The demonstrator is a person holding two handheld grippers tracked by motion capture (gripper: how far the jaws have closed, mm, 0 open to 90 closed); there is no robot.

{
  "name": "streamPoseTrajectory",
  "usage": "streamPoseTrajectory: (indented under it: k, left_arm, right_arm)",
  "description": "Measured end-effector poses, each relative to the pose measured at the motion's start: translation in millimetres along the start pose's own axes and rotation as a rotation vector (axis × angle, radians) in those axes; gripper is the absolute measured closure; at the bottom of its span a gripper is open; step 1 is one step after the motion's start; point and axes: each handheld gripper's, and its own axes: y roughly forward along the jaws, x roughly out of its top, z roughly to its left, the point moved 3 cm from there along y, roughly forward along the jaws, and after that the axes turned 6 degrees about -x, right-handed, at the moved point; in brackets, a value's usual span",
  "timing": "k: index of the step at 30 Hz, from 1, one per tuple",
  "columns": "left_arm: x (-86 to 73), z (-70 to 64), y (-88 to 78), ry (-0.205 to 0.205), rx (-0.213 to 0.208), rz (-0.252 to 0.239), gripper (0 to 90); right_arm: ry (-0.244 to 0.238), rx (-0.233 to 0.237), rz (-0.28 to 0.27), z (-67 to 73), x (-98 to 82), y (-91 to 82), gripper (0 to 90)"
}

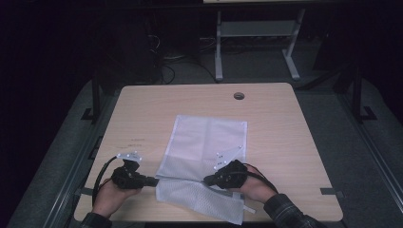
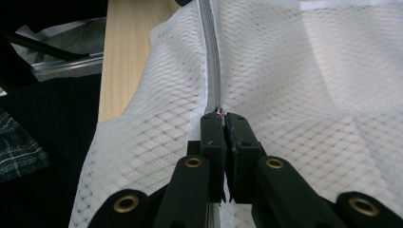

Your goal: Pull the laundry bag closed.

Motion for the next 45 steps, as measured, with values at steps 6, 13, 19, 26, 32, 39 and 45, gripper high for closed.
streamPoseTrajectory:
  k: [6,13,19,26,32,39,45]
  left_arm:
    - [0.2,-0.2,0.4,0.005,0.001,0.009,89.1]
    - [-0.8,1.6,-1.0,-0.007,0.005,0.004,89.1]
    - [-0.8,1.6,-0.5,-0.008,0.006,0.007,89.1]
    - [-0.4,1.2,-0.2,-0.006,0.005,0.007,89.1]
    - [-2.4,4.6,-3.4,-0.014,0.018,0.007,89.2]
    - [-1.9,4.0,-2.9,-0.017,0.016,0.007,89.2]
    - [-2.8,5.8,-4.1,-0.022,0.028,0.008,89.2]
  right_arm:
    - [0.002,0.0,0.0,0.9,-1.3,-2.1,86.4]
    - [0.016,0.004,0.006,-0.7,-5.7,-6.5,86.5]
    - [0.02,-0.002,0.005,-1.0,-8.5,-10.6,86.5]
    - [0.021,-0.006,0.004,-0.9,-10.9,-14.8,86.4]
    - [0.026,-0.014,0.011,-1.6,-14.7,-18.1,86.4]
    - [0.035,-0.026,0.014,-3.3,-20.0,-24.5,86.5]
    - [0.037,-0.037,0.019,-4.7,-24.2,-28.6,86.4]
